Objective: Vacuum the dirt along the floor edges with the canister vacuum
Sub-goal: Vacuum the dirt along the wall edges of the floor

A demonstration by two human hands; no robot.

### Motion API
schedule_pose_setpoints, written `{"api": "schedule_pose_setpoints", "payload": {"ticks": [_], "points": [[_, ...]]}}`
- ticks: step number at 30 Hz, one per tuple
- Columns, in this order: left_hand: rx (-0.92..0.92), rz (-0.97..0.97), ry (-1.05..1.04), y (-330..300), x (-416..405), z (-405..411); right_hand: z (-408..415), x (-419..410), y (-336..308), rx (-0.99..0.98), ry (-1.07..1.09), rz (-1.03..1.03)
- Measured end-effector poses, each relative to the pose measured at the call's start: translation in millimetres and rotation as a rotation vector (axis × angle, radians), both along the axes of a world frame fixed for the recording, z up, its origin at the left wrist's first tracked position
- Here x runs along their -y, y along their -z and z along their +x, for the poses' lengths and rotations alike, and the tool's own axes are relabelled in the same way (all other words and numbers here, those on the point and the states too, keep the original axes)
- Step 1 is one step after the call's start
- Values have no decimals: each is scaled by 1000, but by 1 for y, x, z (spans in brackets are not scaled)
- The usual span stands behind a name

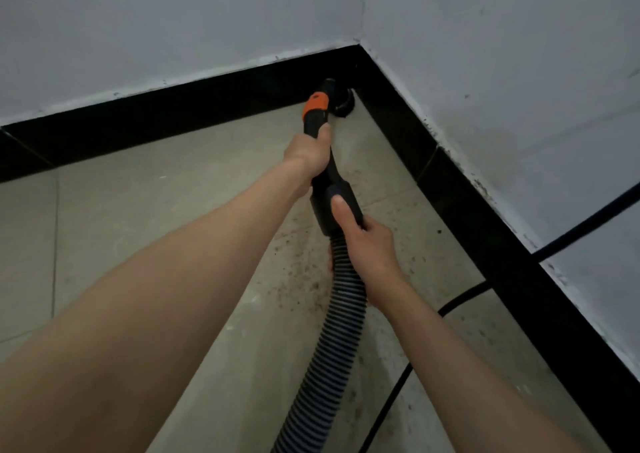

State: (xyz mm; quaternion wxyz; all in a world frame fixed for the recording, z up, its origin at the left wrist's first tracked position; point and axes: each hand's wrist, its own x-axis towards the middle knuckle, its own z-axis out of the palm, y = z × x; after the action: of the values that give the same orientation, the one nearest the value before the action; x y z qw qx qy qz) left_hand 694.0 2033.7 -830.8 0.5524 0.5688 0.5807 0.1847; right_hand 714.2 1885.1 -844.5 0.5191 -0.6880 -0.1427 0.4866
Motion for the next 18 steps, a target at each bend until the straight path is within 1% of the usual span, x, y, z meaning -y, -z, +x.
{"api": "schedule_pose_setpoints", "payload": {"ticks": [4,8,13,18], "points": [[-33,20,33,4,-6,25,20,-4,4,11,15,9],[-67,14,46,11,-3,31,25,3,10,-4,2,13],[-14,4,41,-4,-7,18,19,-5,-4,23,-50,40],[2,-45,-18,-2,4,-24,-2,10,-11,31,-175,21]]}}
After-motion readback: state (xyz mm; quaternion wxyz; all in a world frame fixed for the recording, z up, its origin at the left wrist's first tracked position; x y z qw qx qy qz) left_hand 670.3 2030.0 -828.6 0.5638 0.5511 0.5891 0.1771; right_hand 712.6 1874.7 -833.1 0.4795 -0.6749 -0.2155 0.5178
